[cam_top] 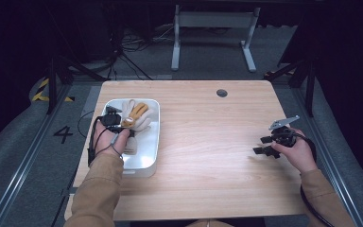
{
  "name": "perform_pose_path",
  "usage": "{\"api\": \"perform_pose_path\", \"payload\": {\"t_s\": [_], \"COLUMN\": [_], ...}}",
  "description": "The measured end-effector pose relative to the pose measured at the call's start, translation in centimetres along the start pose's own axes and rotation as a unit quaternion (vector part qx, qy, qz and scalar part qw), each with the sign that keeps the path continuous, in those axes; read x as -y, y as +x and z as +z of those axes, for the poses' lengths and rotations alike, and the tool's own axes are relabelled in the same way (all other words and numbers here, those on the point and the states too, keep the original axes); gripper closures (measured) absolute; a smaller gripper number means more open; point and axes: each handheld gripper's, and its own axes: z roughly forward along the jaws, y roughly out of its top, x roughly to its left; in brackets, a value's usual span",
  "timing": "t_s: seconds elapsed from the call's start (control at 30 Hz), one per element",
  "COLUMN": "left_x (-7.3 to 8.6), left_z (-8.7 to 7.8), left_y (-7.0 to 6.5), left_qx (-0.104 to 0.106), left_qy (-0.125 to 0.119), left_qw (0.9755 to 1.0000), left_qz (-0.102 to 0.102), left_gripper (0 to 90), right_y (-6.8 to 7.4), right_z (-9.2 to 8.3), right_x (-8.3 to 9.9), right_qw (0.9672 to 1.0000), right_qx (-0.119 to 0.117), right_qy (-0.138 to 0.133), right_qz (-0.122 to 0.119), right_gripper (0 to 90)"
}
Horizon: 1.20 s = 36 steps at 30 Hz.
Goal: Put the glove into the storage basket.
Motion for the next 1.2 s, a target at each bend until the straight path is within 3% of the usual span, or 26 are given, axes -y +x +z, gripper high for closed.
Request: {"api": "perform_pose_path", "payload": {"t_s": [0.37,0.63,1.2], "left_x": [0.2,0.3,0.2], "left_z": [1.5,2.7,3.6], "left_y": [0.4,0.7,1.1], "left_qx": [0.001,0.000,-0.023], "left_qy": [0.009,0.014,0.053], "left_qw": [1.0000,0.9997,0.9974], "left_qz": [-0.005,-0.020,-0.042], "left_gripper": [73.2,73.0,71.3], "right_y": [0.1,0.0,-0.1], "right_z": [0.3,0.3,0.3], "right_x": [0.1,0.2,0.3], "right_qw": [1.0000,1.0000,1.0000], "right_qx": [0.002,0.001,0.002], "right_qy": [0.005,0.007,0.007], "right_qz": [0.000,0.000,0.002], "right_gripper": [30.3,30.2,29.9]}}
